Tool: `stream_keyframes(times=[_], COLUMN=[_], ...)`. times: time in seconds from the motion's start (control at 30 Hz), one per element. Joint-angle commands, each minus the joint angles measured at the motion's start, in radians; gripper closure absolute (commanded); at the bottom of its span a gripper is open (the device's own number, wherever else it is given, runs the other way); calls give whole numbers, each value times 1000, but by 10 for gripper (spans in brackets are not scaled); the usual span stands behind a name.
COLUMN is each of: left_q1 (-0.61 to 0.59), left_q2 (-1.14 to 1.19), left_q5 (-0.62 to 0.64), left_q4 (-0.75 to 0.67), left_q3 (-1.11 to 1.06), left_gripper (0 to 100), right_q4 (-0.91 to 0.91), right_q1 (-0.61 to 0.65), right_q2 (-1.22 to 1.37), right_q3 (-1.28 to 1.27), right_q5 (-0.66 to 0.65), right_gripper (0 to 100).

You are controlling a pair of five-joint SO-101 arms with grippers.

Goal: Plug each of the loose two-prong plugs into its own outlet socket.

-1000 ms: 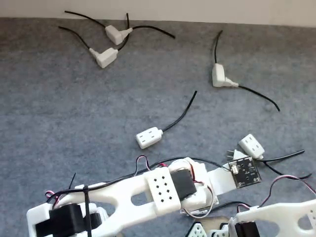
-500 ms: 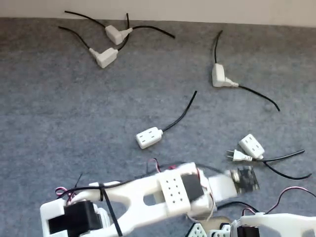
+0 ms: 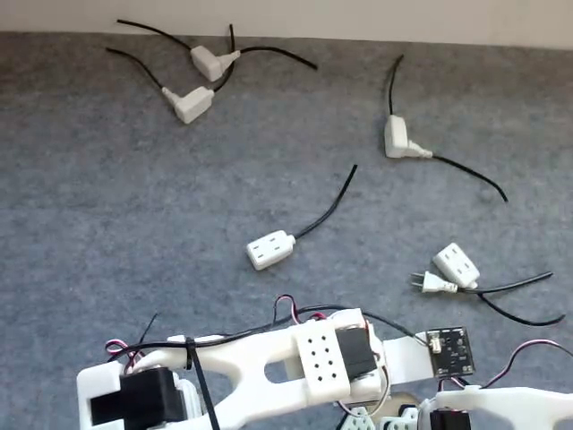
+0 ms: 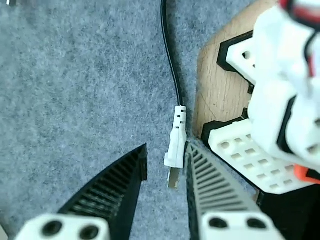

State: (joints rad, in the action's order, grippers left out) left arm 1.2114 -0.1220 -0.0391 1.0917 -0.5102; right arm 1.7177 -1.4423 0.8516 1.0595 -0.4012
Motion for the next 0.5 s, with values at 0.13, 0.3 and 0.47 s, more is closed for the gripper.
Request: stream_keyframes(times=[0.13, 0.3, 0.47], left_q1=[12, 13, 13], left_q2=[-4, -4, -4], left_q5=[-5, -5, -5], left_q4=[-2, -51, -114], left_q3=[-8, -39, -79], left_gripper=[870, 870, 870], right_q4=[19, -27, -28], right_q1=[10, -15, -16], right_q2=[-25, -24, -24], right_q3=[47, 47, 39], right_q5=[-15, -9, -12], right_gripper=[815, 815, 815])
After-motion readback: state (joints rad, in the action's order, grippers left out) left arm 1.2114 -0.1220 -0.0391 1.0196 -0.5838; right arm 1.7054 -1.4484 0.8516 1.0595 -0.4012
